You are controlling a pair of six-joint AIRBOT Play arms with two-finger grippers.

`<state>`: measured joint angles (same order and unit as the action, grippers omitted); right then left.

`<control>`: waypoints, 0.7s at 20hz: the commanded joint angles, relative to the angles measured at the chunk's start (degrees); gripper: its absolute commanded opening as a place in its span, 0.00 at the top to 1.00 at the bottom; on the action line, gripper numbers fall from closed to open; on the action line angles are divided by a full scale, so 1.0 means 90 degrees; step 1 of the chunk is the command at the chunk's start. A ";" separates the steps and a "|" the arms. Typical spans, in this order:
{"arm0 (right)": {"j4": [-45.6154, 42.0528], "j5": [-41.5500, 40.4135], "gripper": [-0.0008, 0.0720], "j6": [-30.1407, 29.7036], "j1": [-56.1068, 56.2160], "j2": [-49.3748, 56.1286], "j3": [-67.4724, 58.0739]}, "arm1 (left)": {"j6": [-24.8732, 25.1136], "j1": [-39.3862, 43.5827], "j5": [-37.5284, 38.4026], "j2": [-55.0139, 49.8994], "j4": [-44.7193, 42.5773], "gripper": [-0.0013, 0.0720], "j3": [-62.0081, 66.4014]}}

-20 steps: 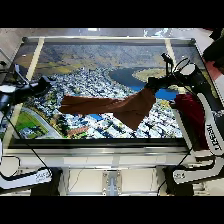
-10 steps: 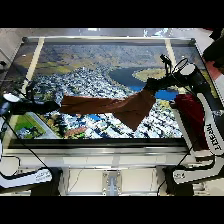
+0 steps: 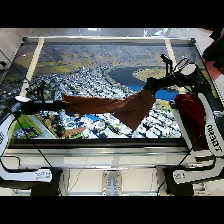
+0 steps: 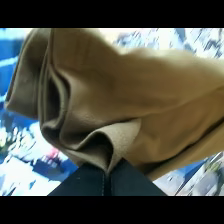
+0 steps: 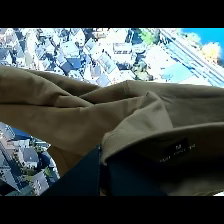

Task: Fold the shirts.

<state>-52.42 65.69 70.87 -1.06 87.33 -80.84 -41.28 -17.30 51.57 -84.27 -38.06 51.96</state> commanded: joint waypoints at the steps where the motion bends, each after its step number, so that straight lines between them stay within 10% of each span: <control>1: -0.0153 0.0097 0.97 0.0002 0.0002 -0.0418 -0.0078 | 0.0092 -0.0036 -0.0136 0.0588 0.0571 0.97 0.0121; 11: -0.1010 0.1139 0.97 0.0471 0.0002 -0.4500 -0.1821 | -0.2557 -0.2135 -0.0670 0.6696 0.0566 0.97 0.0398; 14: -0.1785 0.1134 0.98 0.0629 0.0002 -0.4741 -0.2824 | -0.2577 -0.3099 -0.0177 0.7060 0.0294 0.97 0.1406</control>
<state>-62.22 76.05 74.63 -1.04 49.10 -99.31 -60.62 -37.58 48.21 -27.46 -33.26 58.57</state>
